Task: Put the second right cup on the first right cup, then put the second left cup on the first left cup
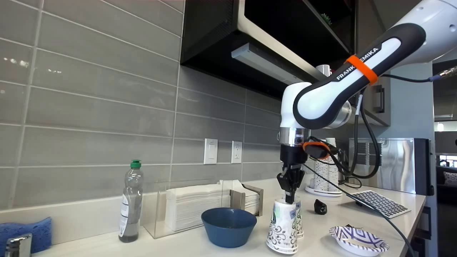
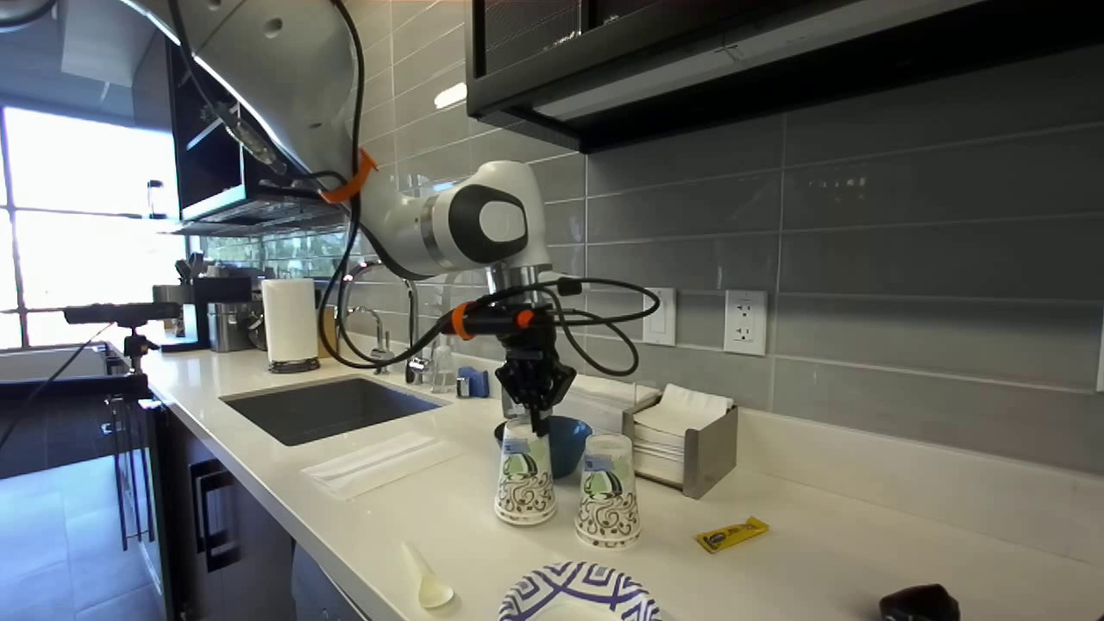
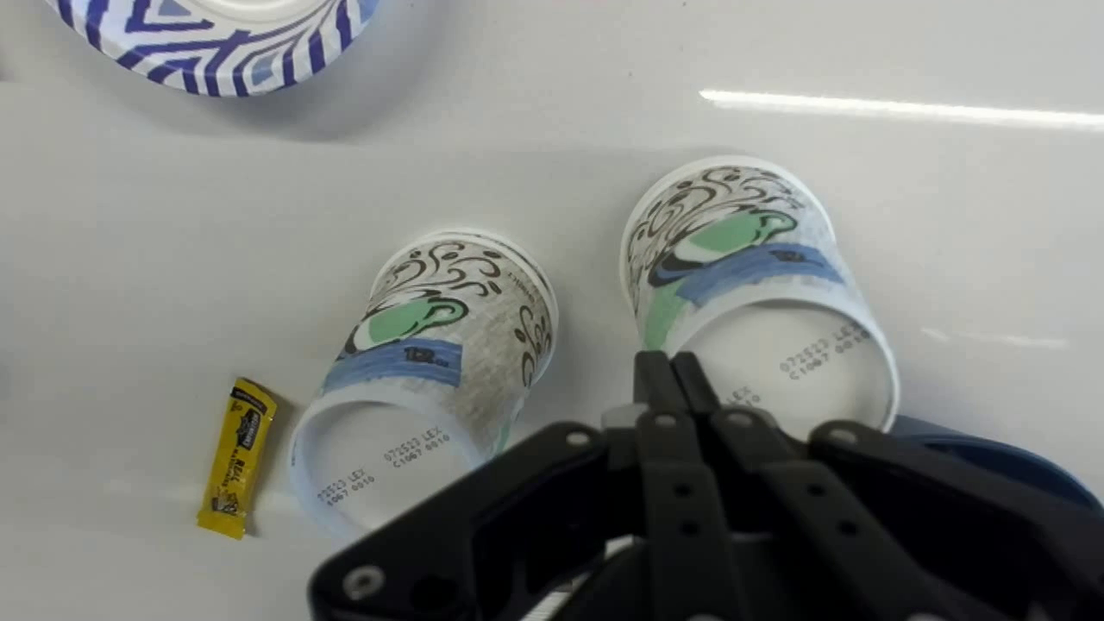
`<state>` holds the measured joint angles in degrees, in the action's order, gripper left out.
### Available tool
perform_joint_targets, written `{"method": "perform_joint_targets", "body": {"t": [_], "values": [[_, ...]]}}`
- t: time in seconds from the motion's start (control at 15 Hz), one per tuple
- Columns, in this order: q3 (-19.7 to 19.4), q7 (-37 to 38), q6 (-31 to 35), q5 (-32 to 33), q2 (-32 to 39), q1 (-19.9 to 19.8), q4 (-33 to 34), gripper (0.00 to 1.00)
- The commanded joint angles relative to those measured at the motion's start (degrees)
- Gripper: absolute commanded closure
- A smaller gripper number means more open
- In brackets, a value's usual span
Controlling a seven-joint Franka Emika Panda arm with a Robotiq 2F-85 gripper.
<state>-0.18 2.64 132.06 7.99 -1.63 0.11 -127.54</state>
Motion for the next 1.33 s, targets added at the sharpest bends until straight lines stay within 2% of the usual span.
{"method": "perform_joint_targets", "body": {"t": [0.0,0.2,0.27,0.33,0.73,1.0,1.07,1.27], "values": [[0.07,2.37,0.98,0.88,0.21,-0.21,-0.02,1.0],[0.08,3.23,1.21,1.14,0.32,-0.21,-0.08,1.0],[0.08,3.39,1.34,1.11,0.28,-0.21,-0.15,0.73],[0.06,3.41,1.52,0.92,0.14,-0.21,-0.25,0.72],[0.51,6.92,2.31,5.59,-3.36,-0.05,-1.82,0.31],[0.98,7.34,1.8,8.96,-8.26,-0.22,-3.77,0.04],[1.1,6.48,1.71,9.28,-9.83,-0.24,-4.49,0.01],[1.58,3.99,1.41,9.32,-14.09,-0.18,-6.62,0.0]]}}
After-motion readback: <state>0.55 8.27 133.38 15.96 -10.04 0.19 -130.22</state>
